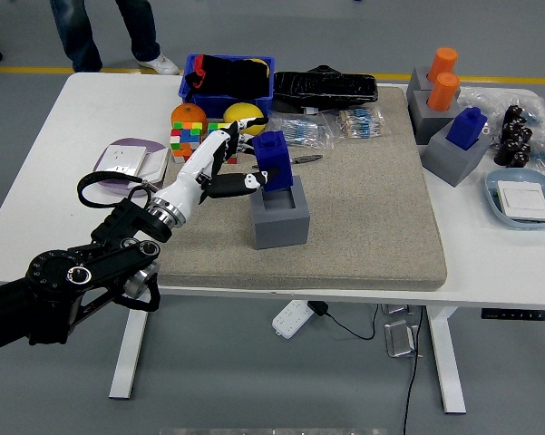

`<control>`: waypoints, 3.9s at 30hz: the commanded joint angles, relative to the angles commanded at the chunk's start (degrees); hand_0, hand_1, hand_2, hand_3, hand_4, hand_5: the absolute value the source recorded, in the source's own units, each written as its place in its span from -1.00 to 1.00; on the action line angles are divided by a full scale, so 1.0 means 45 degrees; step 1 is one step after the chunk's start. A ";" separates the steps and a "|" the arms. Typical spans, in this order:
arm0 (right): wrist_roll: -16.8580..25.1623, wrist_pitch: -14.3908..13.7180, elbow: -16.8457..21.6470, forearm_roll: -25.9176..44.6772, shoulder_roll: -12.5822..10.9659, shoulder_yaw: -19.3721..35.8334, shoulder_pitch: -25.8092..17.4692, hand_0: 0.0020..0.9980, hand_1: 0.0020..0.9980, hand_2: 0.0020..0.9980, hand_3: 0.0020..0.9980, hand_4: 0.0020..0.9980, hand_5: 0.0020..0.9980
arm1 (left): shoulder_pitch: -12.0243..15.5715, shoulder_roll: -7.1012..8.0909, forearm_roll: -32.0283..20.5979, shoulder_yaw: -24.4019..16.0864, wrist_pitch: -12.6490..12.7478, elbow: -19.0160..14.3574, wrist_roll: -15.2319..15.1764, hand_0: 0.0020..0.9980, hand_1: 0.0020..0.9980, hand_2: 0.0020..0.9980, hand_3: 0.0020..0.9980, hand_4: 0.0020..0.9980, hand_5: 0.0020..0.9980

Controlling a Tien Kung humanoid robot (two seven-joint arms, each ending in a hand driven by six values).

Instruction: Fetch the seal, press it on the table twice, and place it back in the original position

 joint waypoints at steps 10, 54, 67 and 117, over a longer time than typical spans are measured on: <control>0.0003 0.0005 0.0015 0.0008 0.0051 -0.0096 -0.0021 0.66 0.48 0.46 0.39 0.59 0.17 | 0.0124 -0.0509 -0.0380 0.0364 0.0187 0.0662 -0.0335 0.69 0.06 -0.11 0.74 0.36 -1.00; 0.0031 0.0005 0.0063 -0.0013 -0.0070 -0.0261 -0.0016 0.65 0.47 0.46 0.39 0.59 0.17 | -0.0349 -0.1071 -0.0359 0.1501 0.0454 0.1953 -0.0757 0.69 0.04 -0.12 0.73 0.37 -1.00; 0.0038 0.0005 0.0123 -0.0007 -0.0081 -0.0228 0.0011 0.66 0.47 0.46 0.39 0.59 0.17 | -0.0345 -0.1106 -0.0379 0.1593 0.0458 0.2060 -0.0770 0.69 0.04 -0.12 0.73 0.37 -1.00; 0.0056 0.0023 0.0131 -0.0023 -0.0065 -0.0148 -0.0004 0.66 0.47 0.46 0.39 0.59 0.17 | -0.0410 -0.1354 0.0018 0.1972 0.0184 0.2738 -0.0552 1.00 1.00 1.00 1.00 1.00 -0.74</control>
